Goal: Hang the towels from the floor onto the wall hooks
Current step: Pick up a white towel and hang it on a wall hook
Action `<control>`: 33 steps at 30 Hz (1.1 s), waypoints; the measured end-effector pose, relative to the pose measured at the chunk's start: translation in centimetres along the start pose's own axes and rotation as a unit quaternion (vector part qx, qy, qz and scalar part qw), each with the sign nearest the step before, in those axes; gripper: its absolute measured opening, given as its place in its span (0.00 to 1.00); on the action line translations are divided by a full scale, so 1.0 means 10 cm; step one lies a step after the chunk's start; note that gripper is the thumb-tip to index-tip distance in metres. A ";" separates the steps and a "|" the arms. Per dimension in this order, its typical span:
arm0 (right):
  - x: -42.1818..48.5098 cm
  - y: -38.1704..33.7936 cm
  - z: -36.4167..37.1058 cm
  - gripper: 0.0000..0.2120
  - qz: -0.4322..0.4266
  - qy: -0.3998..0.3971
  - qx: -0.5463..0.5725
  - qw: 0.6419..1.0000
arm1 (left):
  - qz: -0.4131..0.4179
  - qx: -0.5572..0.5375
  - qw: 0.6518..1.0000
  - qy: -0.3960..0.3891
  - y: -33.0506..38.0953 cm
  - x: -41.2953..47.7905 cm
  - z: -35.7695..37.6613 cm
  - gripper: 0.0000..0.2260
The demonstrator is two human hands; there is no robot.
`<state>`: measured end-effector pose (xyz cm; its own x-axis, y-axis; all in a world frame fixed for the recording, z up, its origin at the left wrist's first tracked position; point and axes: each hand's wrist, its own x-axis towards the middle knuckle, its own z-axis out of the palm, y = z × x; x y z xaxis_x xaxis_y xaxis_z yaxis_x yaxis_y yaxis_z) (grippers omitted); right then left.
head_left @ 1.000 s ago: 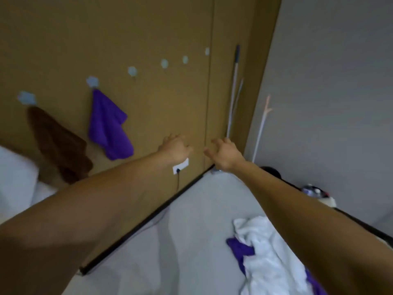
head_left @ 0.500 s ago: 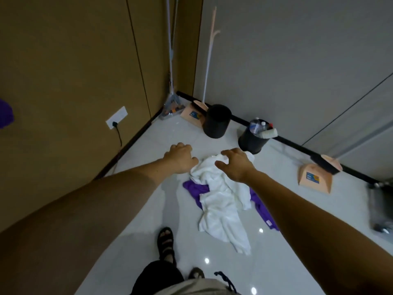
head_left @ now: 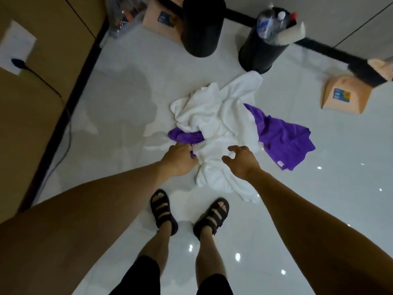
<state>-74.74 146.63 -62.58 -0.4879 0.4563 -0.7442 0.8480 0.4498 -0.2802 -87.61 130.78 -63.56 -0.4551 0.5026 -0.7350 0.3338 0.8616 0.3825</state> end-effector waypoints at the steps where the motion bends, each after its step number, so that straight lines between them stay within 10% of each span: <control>1: 0.24 0.14 0.15 0.25 0.008 -0.008 0.004 1.000 | -0.009 0.000 1.000 -0.007 -0.07 0.22 0.17 0.18; 9: 2.05 1.21 1.39 0.28 0.084 -0.029 0.042 0.995 | -0.030 -0.013 0.999 -0.017 -0.58 1.96 1.55 0.21; 16: 3.03 1.72 1.81 0.28 0.144 0.123 0.061 0.980 | -0.010 -0.040 0.999 0.015 -0.86 2.68 2.13 0.18; 26: 2.57 1.57 1.57 0.08 0.174 0.162 0.144 0.961 | -0.001 -0.052 0.998 0.018 -0.69 2.25 1.95 0.13; 33: 1.18 0.61 0.73 0.07 -0.115 0.169 0.142 0.969 | 0.141 -0.028 0.990 0.001 -0.01 1.45 0.74 0.36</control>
<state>-73.85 149.16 -77.51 -0.6695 0.6164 -0.4146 0.7084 0.3618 -0.6060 -88.19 137.46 -78.40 -0.3521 0.7243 -0.5928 0.4018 0.6890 0.6032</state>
